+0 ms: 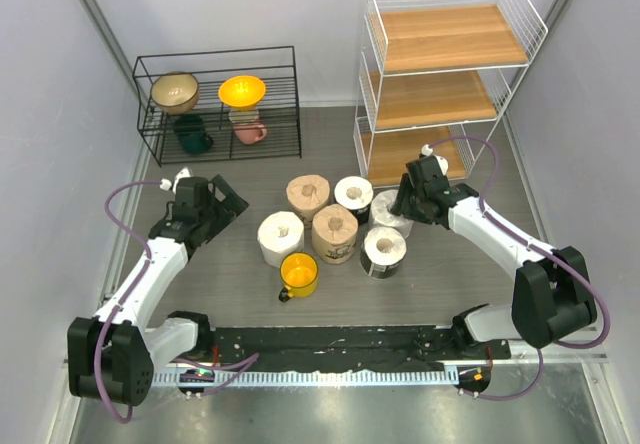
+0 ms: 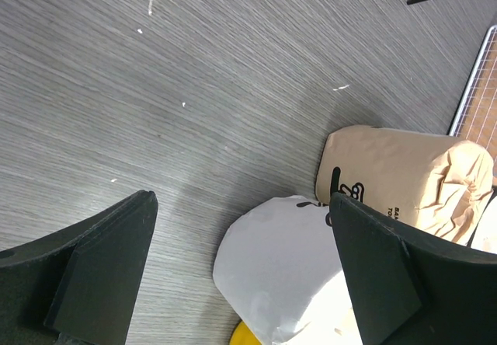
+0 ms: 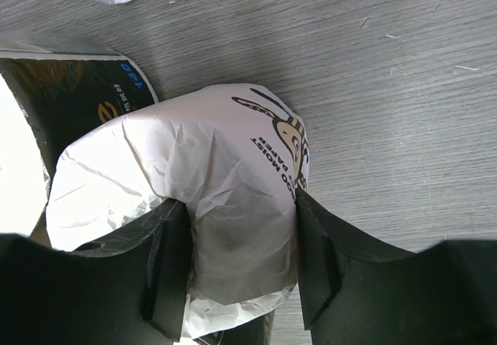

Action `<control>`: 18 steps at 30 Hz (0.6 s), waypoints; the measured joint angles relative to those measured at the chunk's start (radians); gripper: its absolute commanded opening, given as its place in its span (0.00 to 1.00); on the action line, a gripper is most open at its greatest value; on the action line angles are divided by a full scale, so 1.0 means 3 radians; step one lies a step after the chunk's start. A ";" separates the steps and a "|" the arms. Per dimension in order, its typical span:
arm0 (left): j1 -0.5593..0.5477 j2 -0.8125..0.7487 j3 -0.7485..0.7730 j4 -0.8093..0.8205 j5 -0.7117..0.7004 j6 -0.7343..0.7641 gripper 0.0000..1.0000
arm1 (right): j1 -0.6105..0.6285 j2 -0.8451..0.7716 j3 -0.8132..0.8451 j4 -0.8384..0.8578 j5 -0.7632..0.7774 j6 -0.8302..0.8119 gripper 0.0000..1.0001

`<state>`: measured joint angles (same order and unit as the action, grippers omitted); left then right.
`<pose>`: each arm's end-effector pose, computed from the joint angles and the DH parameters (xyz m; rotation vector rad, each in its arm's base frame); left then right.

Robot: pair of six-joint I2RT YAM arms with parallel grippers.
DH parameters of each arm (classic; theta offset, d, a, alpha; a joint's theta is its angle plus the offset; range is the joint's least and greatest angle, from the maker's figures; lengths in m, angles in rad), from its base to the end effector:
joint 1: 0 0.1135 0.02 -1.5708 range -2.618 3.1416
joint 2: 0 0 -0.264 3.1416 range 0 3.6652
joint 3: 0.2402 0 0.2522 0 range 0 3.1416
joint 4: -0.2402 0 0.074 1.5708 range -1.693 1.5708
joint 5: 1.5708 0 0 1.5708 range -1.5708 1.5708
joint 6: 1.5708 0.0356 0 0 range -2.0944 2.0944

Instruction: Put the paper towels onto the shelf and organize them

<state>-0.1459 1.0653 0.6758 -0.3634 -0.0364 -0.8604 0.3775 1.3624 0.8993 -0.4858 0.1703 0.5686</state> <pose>0.2193 -0.0309 0.2320 -0.8459 2.2129 -0.4573 0.2578 0.0957 0.2274 0.3077 2.4897 0.1766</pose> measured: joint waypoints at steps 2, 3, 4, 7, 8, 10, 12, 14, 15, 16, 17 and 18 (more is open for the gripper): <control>-0.0004 0.0003 0.0000 0.0000 0.0013 0.0000 0.98 | 0.0000 0.0000 0.0000 -0.0003 0.0003 -0.0001 0.51; -0.0008 0.0005 0.0000 0.0000 0.0015 0.0000 0.98 | 0.0000 -0.0001 0.0000 -0.0004 0.0006 -0.0001 0.49; -0.0009 0.0008 0.0000 0.0000 0.0019 0.0000 0.98 | 0.0000 -0.0004 0.0000 -0.0008 0.0010 -0.0001 0.49; -0.0009 0.0013 0.0000 0.0003 0.0031 0.0000 0.98 | 0.0001 -0.0033 0.0000 -0.0045 0.0039 0.0009 0.46; -0.0009 0.0015 0.0000 0.0004 0.0037 0.0000 0.98 | 0.0001 -0.0050 0.0000 -0.0066 0.0055 0.0014 0.46; -0.0009 0.0025 -0.0001 0.0022 0.0039 -0.0001 0.97 | 0.0001 -0.0102 0.0000 -0.0112 0.0098 0.0028 0.45; -0.0009 0.0043 -0.0001 0.0025 0.0041 -0.0001 0.97 | 0.0001 -0.0191 0.0000 -0.0158 0.0140 0.0045 0.45; -0.0010 0.0056 -0.0004 0.0025 0.0041 -0.0001 0.97 | 0.0001 -0.0299 0.0000 -0.0203 0.0183 0.0058 0.45; -0.0010 0.0058 -0.0005 0.0024 0.0041 -0.0001 0.97 | 0.0001 -0.0352 0.0000 -0.0226 0.0205 0.0066 0.45; -0.0011 0.0062 -0.0005 0.0025 0.0041 -0.0001 0.97 | 0.0001 -0.0408 0.0000 -0.0248 0.0231 0.0074 0.45; -0.0011 0.0062 -0.0005 0.0027 0.0041 -0.0001 0.97 | 0.0001 -0.0473 0.0000 -0.0267 0.0259 0.0084 0.45; -0.0011 0.0062 -0.0005 0.0027 0.0053 -0.0001 0.97 | 0.0001 -0.0520 0.0000 -0.0282 0.0280 0.0093 0.45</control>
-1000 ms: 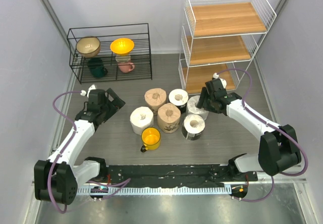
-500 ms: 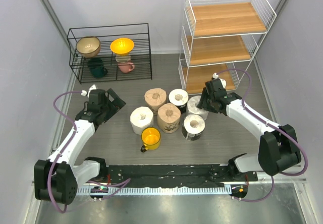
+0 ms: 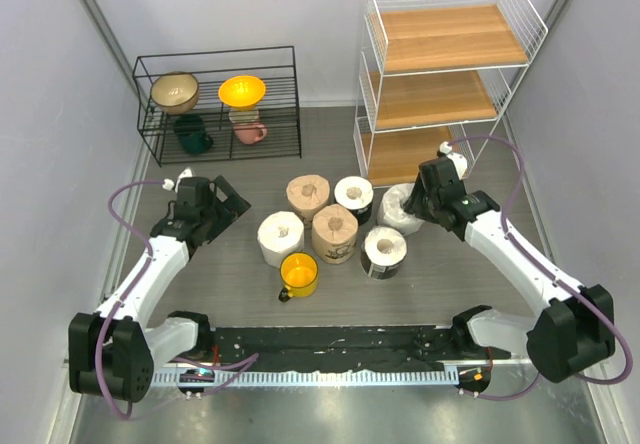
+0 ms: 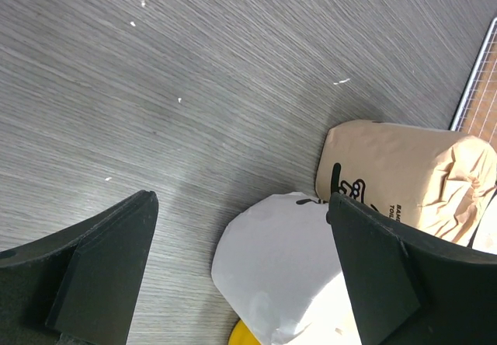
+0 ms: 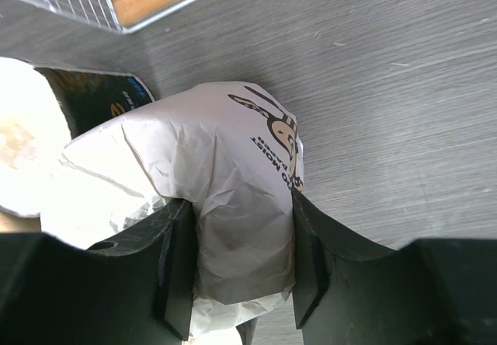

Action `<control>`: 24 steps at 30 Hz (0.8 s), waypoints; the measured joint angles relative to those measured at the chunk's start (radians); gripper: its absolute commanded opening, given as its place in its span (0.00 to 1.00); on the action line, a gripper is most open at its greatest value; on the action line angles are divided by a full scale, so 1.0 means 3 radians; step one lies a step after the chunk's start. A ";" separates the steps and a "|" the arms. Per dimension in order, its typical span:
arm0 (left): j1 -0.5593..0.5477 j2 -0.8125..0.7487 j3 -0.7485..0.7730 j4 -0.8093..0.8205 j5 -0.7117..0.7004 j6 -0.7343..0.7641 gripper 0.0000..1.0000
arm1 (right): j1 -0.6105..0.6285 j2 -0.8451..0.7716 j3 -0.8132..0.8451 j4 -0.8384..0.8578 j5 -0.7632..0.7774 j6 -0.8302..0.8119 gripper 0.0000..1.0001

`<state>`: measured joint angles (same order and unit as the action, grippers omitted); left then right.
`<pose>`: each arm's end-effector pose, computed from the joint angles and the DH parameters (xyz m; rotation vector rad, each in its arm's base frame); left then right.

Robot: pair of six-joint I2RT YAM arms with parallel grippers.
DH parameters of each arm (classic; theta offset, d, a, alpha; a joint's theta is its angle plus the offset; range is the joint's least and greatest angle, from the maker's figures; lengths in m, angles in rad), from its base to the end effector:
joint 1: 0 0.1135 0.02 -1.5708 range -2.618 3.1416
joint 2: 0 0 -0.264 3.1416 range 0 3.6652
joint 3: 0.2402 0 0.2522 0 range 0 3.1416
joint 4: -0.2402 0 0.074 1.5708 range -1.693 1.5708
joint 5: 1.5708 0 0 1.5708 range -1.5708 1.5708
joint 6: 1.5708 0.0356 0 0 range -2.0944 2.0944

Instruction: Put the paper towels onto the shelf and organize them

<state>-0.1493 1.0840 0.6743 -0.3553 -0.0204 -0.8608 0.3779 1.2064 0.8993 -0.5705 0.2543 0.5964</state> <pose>0.2218 -0.0326 0.2284 -0.8405 2.2325 -0.4706 0.2327 0.0828 0.2599 0.3738 2.3859 0.1353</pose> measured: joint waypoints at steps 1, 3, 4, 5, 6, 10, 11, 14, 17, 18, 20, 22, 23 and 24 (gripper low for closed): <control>-0.0001 0.0000 0.0000 0.0000 0.0011 0.0000 0.97 | 0.0000 -0.0061 0.0000 -0.0022 0.0032 0.0010 0.45; -0.0001 0.0000 0.0000 0.0003 0.0034 0.0000 0.97 | 0.0000 -0.0161 0.0000 -0.0064 0.0083 0.0025 0.45; -0.0001 0.0000 0.0000 0.0005 0.0046 0.0000 0.97 | 0.0000 -0.0211 0.0004 -0.0095 0.0108 0.0036 0.45; -0.0001 0.0000 0.0000 0.0008 0.0052 0.0000 0.98 | 0.0000 -0.0251 0.0014 -0.0137 0.0134 0.0042 0.45; -0.0001 0.0000 0.0000 0.0009 0.0057 0.0000 0.97 | 0.0000 -0.0282 0.0032 -0.0177 0.0154 0.0046 0.45; -0.0001 0.0000 0.0000 0.0010 0.0071 0.0000 0.97 | 0.0000 -0.0342 0.0160 -0.0306 0.0237 0.0055 0.45; -0.0001 0.0000 0.0000 0.0011 0.0071 0.0000 0.98 | 0.0000 -0.0343 0.0205 -0.0332 0.0261 0.0055 0.45; -0.0004 0.0000 0.0000 0.0011 0.0071 0.0000 0.98 | 0.0000 -0.0343 0.0308 -0.0385 0.0312 0.0052 0.45; -0.0004 0.0000 0.0000 0.0011 0.0072 0.0000 0.98 | 0.0001 -0.0343 0.0380 -0.0418 0.0367 0.0048 0.45; -0.0004 0.0000 0.0000 0.0011 0.0071 0.0000 0.98 | 0.0003 -0.0343 0.0402 -0.0432 0.0394 0.0041 0.45; -0.0004 0.0000 0.0000 0.0010 0.0072 0.0000 0.98 | 0.0003 -0.0351 0.0437 -0.0469 0.0439 0.0033 0.45; -0.0004 0.0000 0.0000 0.0010 0.0072 0.0000 0.98 | 0.0003 -0.0375 0.0472 -0.0518 0.0483 0.0025 0.45; -0.0004 0.0000 0.0000 0.0010 0.0072 0.0000 0.98 | 0.0003 -0.0392 0.0490 -0.0539 0.0500 0.0024 0.45; -0.0004 0.0000 0.0000 0.0010 0.0072 0.0000 0.98 | 0.0003 -0.0403 0.0505 -0.0554 0.0518 0.0024 0.45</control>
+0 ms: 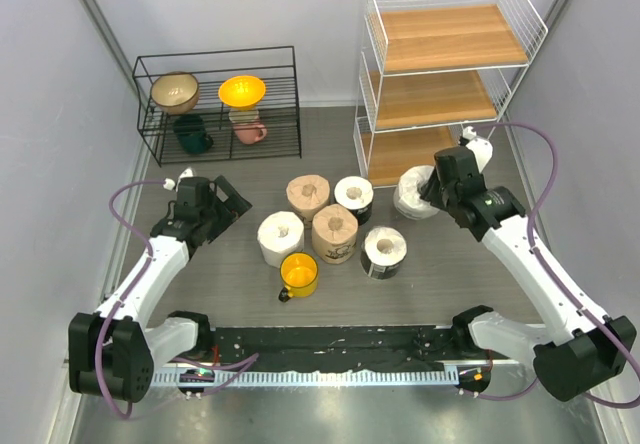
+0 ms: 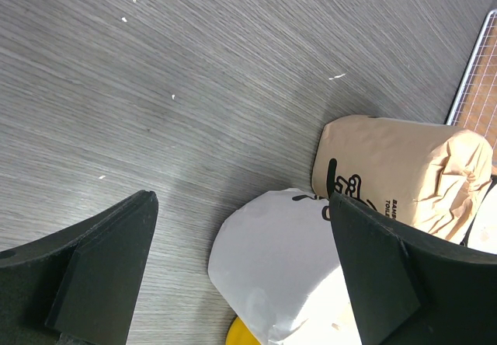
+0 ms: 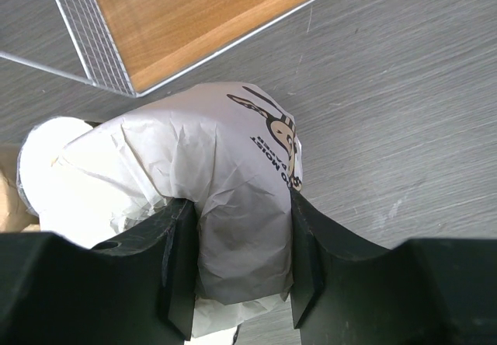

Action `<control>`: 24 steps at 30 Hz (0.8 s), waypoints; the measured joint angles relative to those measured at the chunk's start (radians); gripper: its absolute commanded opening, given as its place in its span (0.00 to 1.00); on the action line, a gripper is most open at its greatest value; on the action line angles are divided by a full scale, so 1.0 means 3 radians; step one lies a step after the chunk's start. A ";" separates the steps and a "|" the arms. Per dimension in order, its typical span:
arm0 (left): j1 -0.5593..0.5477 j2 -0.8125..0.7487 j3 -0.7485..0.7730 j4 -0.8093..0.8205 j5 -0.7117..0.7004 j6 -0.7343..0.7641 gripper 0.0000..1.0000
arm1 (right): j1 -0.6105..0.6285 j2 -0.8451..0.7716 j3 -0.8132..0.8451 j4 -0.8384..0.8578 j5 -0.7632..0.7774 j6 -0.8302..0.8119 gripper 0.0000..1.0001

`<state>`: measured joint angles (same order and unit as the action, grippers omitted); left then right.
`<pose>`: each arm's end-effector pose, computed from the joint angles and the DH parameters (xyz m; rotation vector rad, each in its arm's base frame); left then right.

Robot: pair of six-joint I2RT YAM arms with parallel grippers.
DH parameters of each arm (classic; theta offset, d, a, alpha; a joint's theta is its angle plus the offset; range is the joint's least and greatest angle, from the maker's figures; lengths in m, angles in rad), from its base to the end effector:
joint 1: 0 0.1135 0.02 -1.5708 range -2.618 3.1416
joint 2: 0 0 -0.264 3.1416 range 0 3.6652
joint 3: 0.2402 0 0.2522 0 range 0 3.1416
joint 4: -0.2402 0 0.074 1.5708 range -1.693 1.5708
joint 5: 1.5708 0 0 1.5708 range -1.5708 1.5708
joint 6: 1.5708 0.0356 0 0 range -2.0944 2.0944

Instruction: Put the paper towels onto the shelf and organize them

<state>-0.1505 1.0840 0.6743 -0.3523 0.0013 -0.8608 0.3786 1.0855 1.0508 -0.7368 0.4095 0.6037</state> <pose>0.2218 -0.0337 0.2286 -0.8299 2.2395 -0.4965 0.2098 0.0682 0.3241 0.4501 2.2198 0.0363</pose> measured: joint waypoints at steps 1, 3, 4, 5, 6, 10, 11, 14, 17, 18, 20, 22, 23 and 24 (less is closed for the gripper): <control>0.0000 0.0000 0.0000 0.0000 0.0000 0.0000 0.98 | 0.0000 -0.0011 0.0025 -0.0020 0.0022 -0.0005 0.45; 0.0000 0.0000 0.0000 -0.0001 0.0000 0.0000 0.97 | 0.0000 -0.0019 0.0084 -0.0043 0.0065 -0.0013 0.45; 0.0000 0.0001 0.0000 -0.0001 0.0000 0.0000 0.98 | 0.0000 -0.0019 0.0107 -0.0046 0.0083 -0.0013 0.45; 0.0000 0.0001 0.0000 -0.0001 0.0000 0.0000 0.98 | 0.0000 -0.0019 0.0135 -0.0053 0.0109 -0.0015 0.45; 0.0000 0.0001 0.0000 -0.0001 0.0000 0.0000 0.98 | 0.0000 -0.0019 0.0148 -0.0053 0.0125 -0.0015 0.45; 0.0000 0.0001 0.0000 -0.0003 0.0000 0.0000 0.98 | -0.0005 -0.0017 0.0168 -0.0085 0.0173 -0.0014 0.45; 0.0000 0.0001 0.0000 -0.0003 0.0000 0.0000 0.97 | -0.0009 -0.0017 0.0170 -0.0094 0.0178 -0.0014 0.45; 0.0000 0.0001 0.0000 -0.0003 0.0001 0.0000 0.97 | -0.0038 -0.0003 0.0205 -0.0132 0.0207 -0.0010 0.45; 0.0000 0.0001 0.0000 -0.0003 0.0004 0.0000 0.97 | -0.0088 0.0036 0.0263 -0.0142 0.0244 0.0001 0.45; 0.0000 0.0004 0.0000 -0.0001 0.0004 0.0000 0.98 | -0.0107 0.0053 0.0277 -0.0141 0.0257 0.0008 0.45; 0.0000 0.0018 0.0000 -0.0001 0.0009 -0.0001 0.98 | -0.0151 0.0097 0.0289 -0.0131 0.0270 0.0033 0.45; 0.0000 0.0037 0.0000 -0.0003 0.0022 -0.0004 0.97 | -0.0184 0.0139 0.0285 -0.0118 0.0276 0.0065 0.45; 0.0000 0.0052 0.0000 0.0000 0.0037 -0.0008 0.97 | -0.0216 0.0160 0.0273 -0.0090 0.0276 0.0086 0.45; 0.0000 0.0064 0.0000 -0.0001 0.0046 -0.0011 0.97 | -0.0235 0.0172 0.0257 -0.0061 0.0273 0.0095 0.45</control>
<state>-0.1505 1.1030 0.6743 -0.3527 0.0151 -0.8642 0.3080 1.1370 1.1278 -0.7551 0.4915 0.6323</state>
